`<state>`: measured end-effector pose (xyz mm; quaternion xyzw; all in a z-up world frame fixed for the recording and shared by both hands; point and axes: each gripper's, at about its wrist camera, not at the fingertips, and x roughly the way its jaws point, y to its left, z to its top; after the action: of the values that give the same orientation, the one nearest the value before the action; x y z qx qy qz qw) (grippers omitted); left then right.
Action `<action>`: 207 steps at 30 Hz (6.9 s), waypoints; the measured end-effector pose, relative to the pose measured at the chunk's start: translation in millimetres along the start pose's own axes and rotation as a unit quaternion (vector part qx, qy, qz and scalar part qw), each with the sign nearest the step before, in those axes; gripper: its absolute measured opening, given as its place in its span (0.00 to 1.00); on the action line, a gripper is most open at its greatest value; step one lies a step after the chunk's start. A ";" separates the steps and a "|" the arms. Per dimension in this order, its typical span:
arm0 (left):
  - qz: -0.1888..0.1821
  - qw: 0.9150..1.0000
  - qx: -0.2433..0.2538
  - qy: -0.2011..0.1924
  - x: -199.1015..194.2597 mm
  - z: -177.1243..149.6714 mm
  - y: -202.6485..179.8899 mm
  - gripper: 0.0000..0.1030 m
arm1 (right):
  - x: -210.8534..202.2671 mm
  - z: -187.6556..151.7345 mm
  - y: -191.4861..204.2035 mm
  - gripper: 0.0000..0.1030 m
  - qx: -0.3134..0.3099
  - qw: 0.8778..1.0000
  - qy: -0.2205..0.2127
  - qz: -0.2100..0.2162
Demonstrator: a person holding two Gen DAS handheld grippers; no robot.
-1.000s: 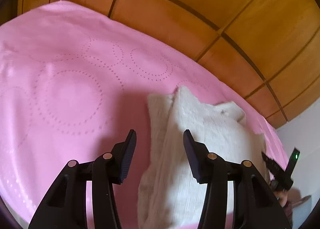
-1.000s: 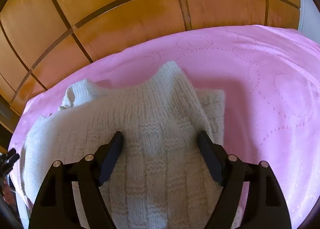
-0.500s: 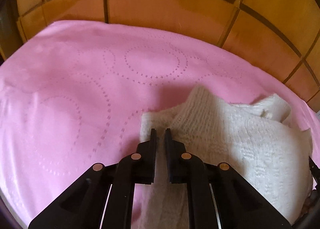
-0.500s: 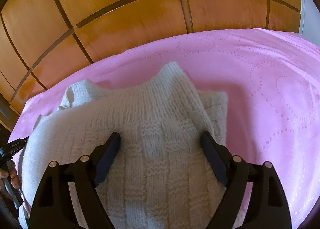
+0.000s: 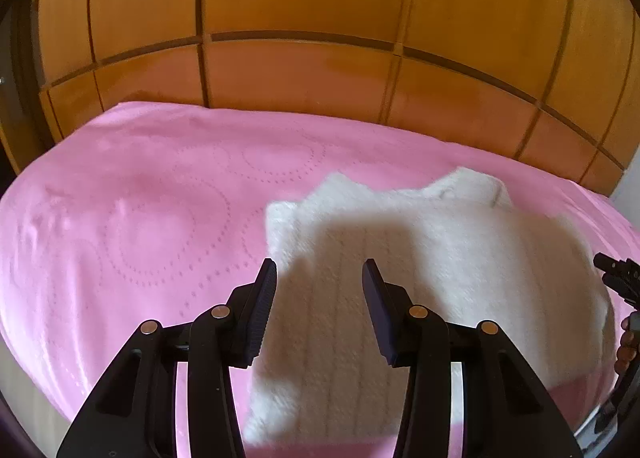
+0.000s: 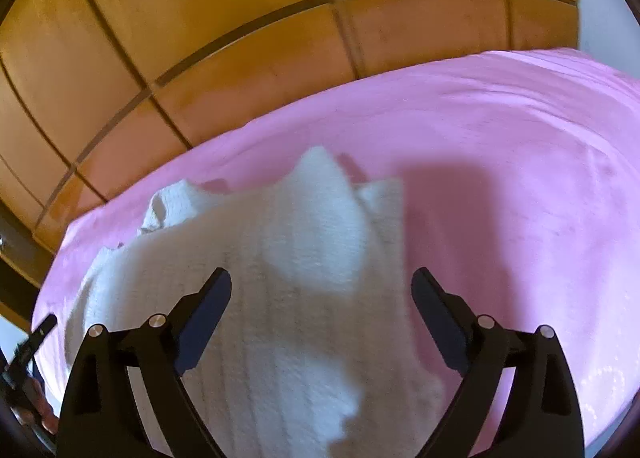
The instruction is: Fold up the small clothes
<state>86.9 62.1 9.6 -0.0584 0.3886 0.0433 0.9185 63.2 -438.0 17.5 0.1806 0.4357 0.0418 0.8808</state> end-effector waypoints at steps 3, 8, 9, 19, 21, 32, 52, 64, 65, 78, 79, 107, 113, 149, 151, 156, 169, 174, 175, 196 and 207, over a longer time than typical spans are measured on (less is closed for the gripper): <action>-0.008 1.000 0.003 0.005 -5.6 -9.0 -7.7 0.42 | -5.1 -5.8 -18.4 0.89 0.025 1.000 0.008 0.000; -0.023 1.000 0.008 0.020 -6.7 -23.9 -16.7 0.42 | -5.6 -23.0 -43.2 0.89 0.070 0.997 0.035 0.026; -0.024 0.999 0.011 0.022 -5.4 -25.3 -17.2 0.42 | -6.0 -26.9 -46.0 0.89 0.076 0.996 0.038 0.034; -0.036 0.998 0.022 0.053 10.5 -38.4 -22.5 0.42 | -11.0 -45.6 -32.3 0.65 0.068 0.990 0.068 0.101; -0.039 0.997 0.022 0.056 13.7 -39.4 -22.0 0.42 | -8.9 -45.5 -28.5 0.58 0.065 0.990 0.074 0.102; -0.066 0.997 -0.008 0.049 14.1 -41.2 -11.9 0.42 | -3.5 -44.5 -27.6 0.58 0.062 0.989 0.093 0.092; -0.146 0.983 -0.060 0.092 32.1 -36.3 8.4 0.42 | -46.9 -21.7 53.6 0.17 -0.022 0.988 0.067 0.140; -0.185 0.975 -0.087 0.092 30.1 -35.8 24.4 0.42 | -33.4 -25.8 233.4 0.15 -0.139 0.953 0.081 0.257; -0.190 0.973 -0.095 0.089 27.3 -35.0 29.8 0.42 | -28.6 -28.8 243.3 0.15 -0.145 0.951 0.086 0.260; -0.312 0.917 -0.238 0.073 1.9 -27.6 106.8 0.56 | 34.7 -103.2 307.0 0.17 -0.247 0.931 0.139 0.228; -0.326 0.909 -0.247 0.077 3.7 -27.1 106.8 0.58 | 33.1 -104.8 306.1 0.21 -0.252 0.930 0.136 0.231; -0.235 0.960 -0.131 0.078 15.0 30.9 39.9 0.18 | -4.9 -98.0 208.8 0.57 -0.204 0.961 0.063 0.173; -0.129 0.983 -0.085 0.097 38.2 0.9 52.7 0.19 | 18.4 -117.9 237.9 0.61 -0.242 0.954 0.079 0.157; -0.035 0.999 -0.016 0.034 26.0 -17.0 32.8 0.35 | 117.9 -9.4 291.6 0.77 -0.233 0.964 0.084 0.100; -0.030 0.999 -0.019 0.033 25.9 -17.7 34.3 0.42 | 108.3 -9.7 286.6 0.78 -0.232 0.965 0.072 0.099; -0.036 0.998 -0.028 0.036 26.2 -17.1 39.4 0.42 | 80.1 -11.5 257.6 0.88 -0.189 0.973 0.059 0.121; -0.135 0.986 -0.079 0.055 40.9 -23.2 78.0 0.42 | 74.2 -93.1 190.6 0.92 -0.119 0.951 0.172 0.226; -0.131 0.987 -0.072 0.054 41.9 -25.5 73.8 0.42 | 60.9 -80.9 182.4 0.93 -0.111 0.946 0.168 0.255; -0.128 0.988 -0.067 0.053 41.3 -25.5 72.7 0.42 | 60.7 -72.8 178.6 0.94 -0.100 0.948 0.158 0.257; -0.219 0.969 -0.111 0.037 32.3 -40.4 88.8 0.26 | 94.6 -36.1 219.6 0.56 -0.098 0.938 0.147 0.297; -0.282 0.959 0.010 0.035 32.2 17.8 -57.7 0.26 | -7.2 1.4 113.7 0.52 -0.067 0.959 0.027 0.275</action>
<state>129.1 8.6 3.0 -0.1578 0.3887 -0.2229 0.8800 69.4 -334.1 64.0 0.2327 0.3895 0.3163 0.8331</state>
